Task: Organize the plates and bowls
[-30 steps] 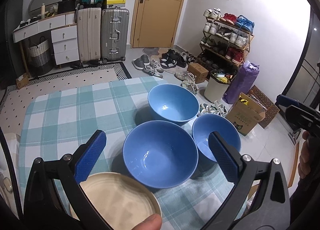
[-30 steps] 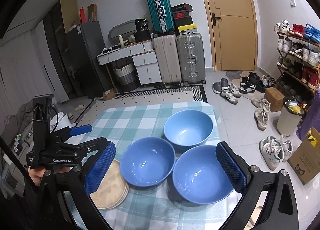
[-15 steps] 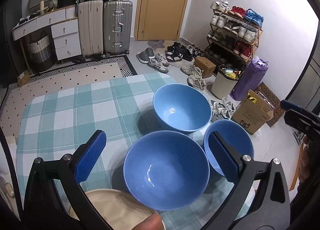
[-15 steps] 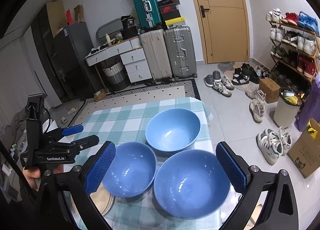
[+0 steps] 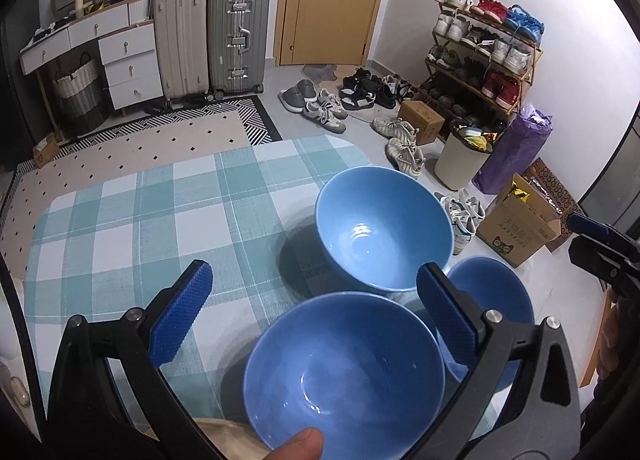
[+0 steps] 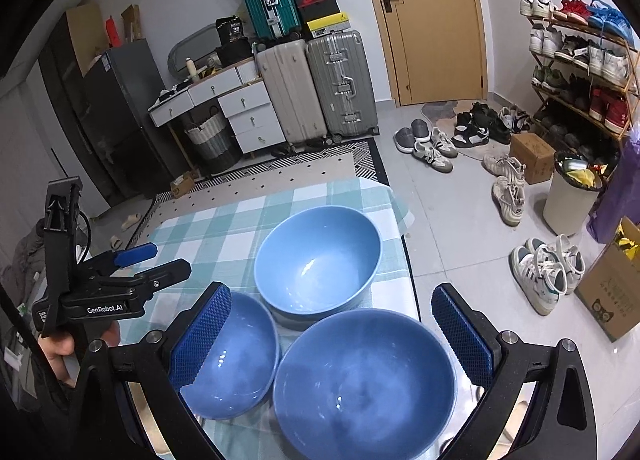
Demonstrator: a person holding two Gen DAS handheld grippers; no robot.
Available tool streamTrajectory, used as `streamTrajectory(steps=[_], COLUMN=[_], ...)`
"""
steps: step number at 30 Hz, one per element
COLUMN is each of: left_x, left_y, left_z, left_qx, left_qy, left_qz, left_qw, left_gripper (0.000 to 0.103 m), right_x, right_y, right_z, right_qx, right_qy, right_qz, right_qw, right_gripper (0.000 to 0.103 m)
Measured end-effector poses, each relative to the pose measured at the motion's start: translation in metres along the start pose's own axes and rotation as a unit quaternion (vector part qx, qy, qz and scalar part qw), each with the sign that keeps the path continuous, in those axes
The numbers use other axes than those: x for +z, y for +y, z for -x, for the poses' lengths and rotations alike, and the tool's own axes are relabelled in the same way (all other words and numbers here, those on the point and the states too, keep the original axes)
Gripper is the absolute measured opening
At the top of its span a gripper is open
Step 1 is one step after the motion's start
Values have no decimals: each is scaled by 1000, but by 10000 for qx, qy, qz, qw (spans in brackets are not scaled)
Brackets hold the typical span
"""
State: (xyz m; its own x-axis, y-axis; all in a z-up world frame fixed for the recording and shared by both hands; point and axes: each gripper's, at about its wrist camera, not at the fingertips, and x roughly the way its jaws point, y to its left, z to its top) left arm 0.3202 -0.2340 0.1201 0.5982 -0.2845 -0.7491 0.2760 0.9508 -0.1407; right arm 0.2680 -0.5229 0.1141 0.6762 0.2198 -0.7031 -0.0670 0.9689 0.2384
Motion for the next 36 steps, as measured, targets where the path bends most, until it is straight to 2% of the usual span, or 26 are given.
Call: streamTrajectory(steps=[14,30,34,36], left_x=[15,21,21,20], left_y=[9,28,29,29], left_z=[-73,-151,-173,-179], left_qx=[98,129,147,151], left_qy=[300,748,904,946], left_qz=[65,355,320,319], left_qw=[9995,9965,9953,9949], left_gripper=[102,102,99,91], right_x=[8,11,9,9], right_y=[-24,-46,-48,-49], right_z=[-59,-123,-133,-137], right_qx=[58,46,31,37], right_qy=[380,784,894,947], right_qz=[-245,-452,-470,-441], right_qw=[9990,9959,9949,9945], right_gripper=[102,102,94,89])
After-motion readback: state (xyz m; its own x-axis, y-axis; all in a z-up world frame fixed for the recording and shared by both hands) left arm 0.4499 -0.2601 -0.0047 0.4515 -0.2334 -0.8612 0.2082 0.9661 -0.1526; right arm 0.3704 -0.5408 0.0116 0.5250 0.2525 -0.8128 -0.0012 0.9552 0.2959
